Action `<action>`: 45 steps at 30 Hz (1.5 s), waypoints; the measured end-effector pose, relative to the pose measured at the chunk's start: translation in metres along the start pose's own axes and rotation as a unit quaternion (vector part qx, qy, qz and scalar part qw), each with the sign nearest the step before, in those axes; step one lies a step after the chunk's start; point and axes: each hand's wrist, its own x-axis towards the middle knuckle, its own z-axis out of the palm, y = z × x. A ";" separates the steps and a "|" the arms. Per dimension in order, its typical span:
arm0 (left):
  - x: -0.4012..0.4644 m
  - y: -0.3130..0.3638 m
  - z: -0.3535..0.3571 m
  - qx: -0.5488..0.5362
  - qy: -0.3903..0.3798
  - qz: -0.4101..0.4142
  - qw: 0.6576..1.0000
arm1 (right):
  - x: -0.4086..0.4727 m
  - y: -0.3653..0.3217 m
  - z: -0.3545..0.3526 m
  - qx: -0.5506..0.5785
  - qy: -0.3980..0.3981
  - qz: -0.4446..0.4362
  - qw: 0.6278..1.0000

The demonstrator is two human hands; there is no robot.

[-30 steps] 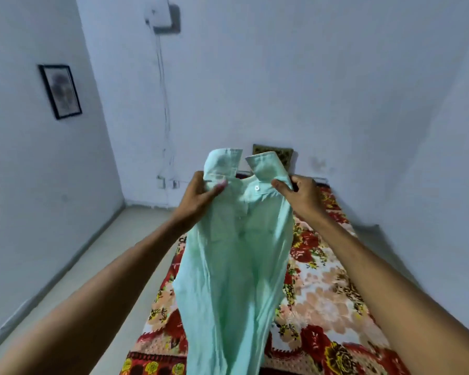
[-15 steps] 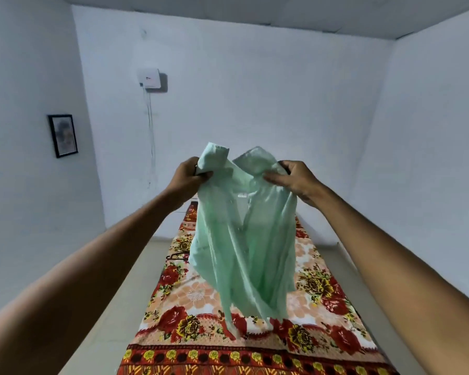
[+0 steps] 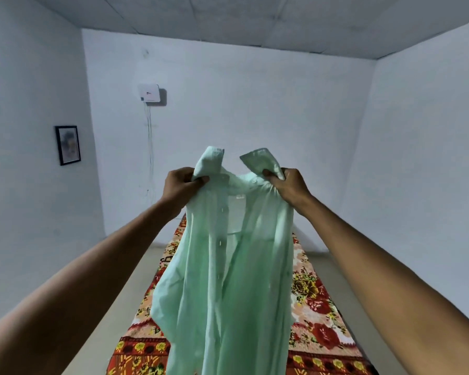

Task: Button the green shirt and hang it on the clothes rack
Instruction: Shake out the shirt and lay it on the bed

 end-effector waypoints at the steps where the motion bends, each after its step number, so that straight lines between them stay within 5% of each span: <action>1: -0.006 0.004 0.000 -0.014 0.010 -0.008 1.000 | -0.002 0.001 -0.002 0.008 0.003 0.006 1.000; 10: -0.042 0.021 -0.023 0.069 -0.042 0.022 0.996 | -0.040 -0.012 -0.026 0.116 -0.169 0.005 0.979; 17: -0.070 0.020 -0.035 0.063 -0.100 0.023 0.993 | -0.059 -0.013 -0.018 0.108 -0.136 -0.002 0.985; 22: -0.086 0.023 -0.041 -0.008 -0.053 0.007 0.999 | -0.069 -0.015 -0.015 0.161 -0.091 -0.006 0.983; 30: -0.104 0.030 -0.047 -0.011 -0.035 0.021 0.999 | -0.088 -0.015 -0.014 0.146 -0.097 -0.022 0.984; 38: -0.126 0.044 -0.066 -0.046 -0.126 0.043 0.990 | -0.123 -0.030 -0.020 0.155 -0.133 -0.023 0.979; 45: -0.127 0.051 -0.077 -0.045 -0.125 0.050 0.990 | -0.133 -0.044 -0.019 0.180 -0.108 -0.028 0.977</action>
